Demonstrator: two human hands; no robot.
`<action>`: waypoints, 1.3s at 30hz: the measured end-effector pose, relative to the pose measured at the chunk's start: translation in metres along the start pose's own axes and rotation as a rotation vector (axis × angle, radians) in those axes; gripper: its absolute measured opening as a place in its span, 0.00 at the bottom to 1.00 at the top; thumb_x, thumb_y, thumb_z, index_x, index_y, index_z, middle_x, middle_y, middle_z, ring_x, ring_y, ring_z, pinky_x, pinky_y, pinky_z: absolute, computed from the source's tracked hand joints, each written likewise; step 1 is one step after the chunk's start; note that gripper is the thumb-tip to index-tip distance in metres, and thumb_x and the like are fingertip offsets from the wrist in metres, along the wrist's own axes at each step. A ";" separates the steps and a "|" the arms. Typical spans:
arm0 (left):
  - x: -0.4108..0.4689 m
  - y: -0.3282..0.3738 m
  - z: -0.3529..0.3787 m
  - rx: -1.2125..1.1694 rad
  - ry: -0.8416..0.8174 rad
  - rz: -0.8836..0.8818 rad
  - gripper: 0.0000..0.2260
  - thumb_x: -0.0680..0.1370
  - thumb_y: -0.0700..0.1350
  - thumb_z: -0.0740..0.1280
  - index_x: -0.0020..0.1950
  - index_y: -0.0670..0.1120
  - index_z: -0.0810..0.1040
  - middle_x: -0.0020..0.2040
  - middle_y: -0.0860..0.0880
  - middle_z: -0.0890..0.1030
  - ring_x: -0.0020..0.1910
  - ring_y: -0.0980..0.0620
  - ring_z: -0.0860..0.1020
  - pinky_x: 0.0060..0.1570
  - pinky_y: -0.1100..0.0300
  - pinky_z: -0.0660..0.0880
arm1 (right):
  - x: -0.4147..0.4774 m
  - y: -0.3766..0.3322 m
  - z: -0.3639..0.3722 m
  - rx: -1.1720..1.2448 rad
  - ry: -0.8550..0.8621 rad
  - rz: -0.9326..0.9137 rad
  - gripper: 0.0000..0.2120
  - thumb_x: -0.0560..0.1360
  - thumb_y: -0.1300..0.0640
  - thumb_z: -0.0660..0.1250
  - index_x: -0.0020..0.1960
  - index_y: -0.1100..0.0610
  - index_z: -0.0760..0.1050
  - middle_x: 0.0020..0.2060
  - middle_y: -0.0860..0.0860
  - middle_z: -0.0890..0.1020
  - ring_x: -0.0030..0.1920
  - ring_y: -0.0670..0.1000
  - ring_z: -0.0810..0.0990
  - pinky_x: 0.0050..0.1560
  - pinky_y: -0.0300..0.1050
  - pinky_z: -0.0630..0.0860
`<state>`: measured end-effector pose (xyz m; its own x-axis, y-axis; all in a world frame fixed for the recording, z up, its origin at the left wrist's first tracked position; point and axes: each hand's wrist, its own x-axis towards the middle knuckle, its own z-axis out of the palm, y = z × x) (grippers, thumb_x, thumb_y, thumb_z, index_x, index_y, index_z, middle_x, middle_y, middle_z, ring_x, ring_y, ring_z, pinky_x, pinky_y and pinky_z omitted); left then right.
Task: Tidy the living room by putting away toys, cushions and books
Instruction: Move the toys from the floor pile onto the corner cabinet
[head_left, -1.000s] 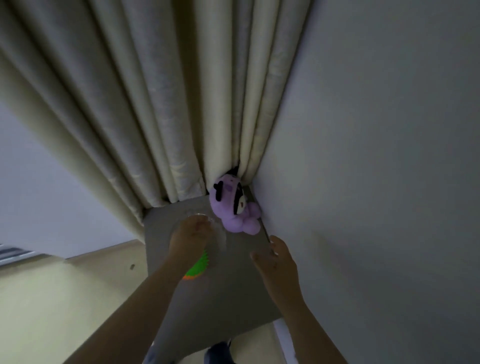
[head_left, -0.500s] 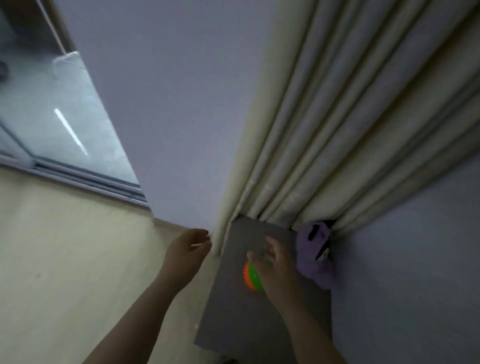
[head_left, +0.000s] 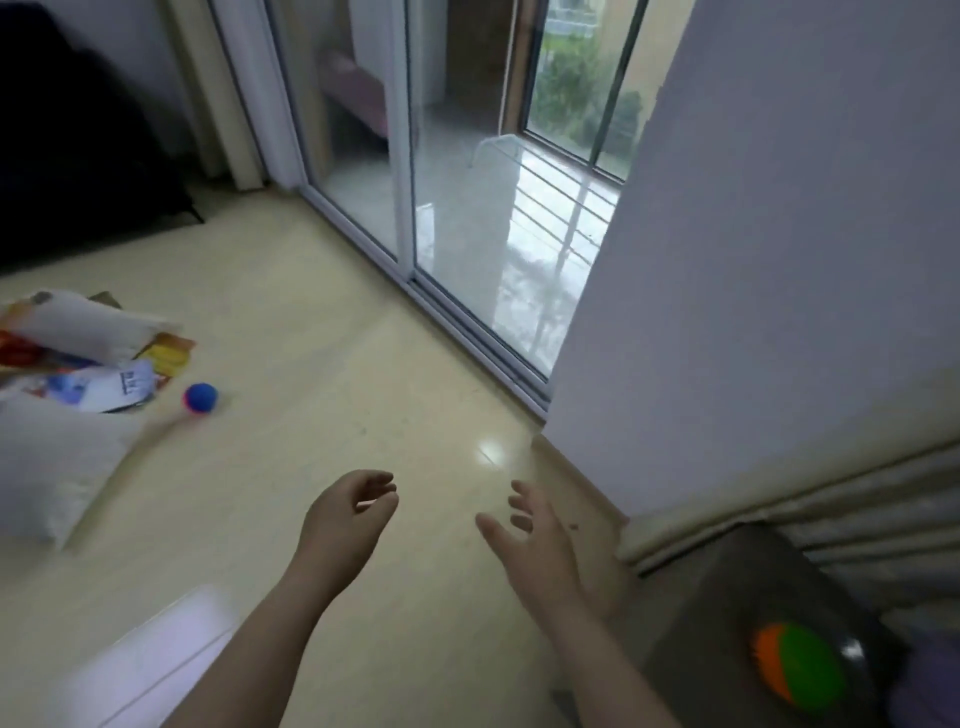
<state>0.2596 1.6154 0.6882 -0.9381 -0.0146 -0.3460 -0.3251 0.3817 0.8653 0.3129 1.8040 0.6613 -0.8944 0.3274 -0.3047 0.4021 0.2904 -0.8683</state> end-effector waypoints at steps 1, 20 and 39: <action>0.000 -0.015 -0.035 -0.014 0.041 -0.023 0.09 0.77 0.40 0.66 0.56 0.48 0.78 0.53 0.50 0.82 0.52 0.52 0.79 0.54 0.54 0.75 | -0.004 -0.012 0.035 -0.017 -0.054 -0.014 0.28 0.73 0.50 0.71 0.70 0.49 0.66 0.61 0.47 0.74 0.59 0.45 0.74 0.58 0.41 0.73; 0.071 -0.105 -0.275 -0.177 0.384 -0.175 0.08 0.76 0.40 0.67 0.54 0.47 0.79 0.52 0.51 0.82 0.51 0.53 0.79 0.52 0.57 0.73 | 0.058 -0.157 0.297 -0.178 -0.417 -0.200 0.28 0.73 0.50 0.71 0.70 0.50 0.67 0.61 0.48 0.75 0.57 0.47 0.75 0.54 0.39 0.70; 0.228 -0.110 -0.434 -0.217 0.540 -0.263 0.06 0.77 0.40 0.66 0.49 0.50 0.78 0.51 0.50 0.82 0.53 0.50 0.79 0.56 0.53 0.73 | 0.190 -0.286 0.486 -0.251 -0.617 -0.257 0.29 0.74 0.49 0.71 0.71 0.50 0.65 0.64 0.48 0.73 0.60 0.48 0.74 0.55 0.40 0.69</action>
<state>0.0294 1.1696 0.6716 -0.7334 -0.5677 -0.3740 -0.5163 0.1071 0.8497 -0.0670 1.3458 0.6610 -0.8848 -0.3260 -0.3329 0.1304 0.5126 -0.8487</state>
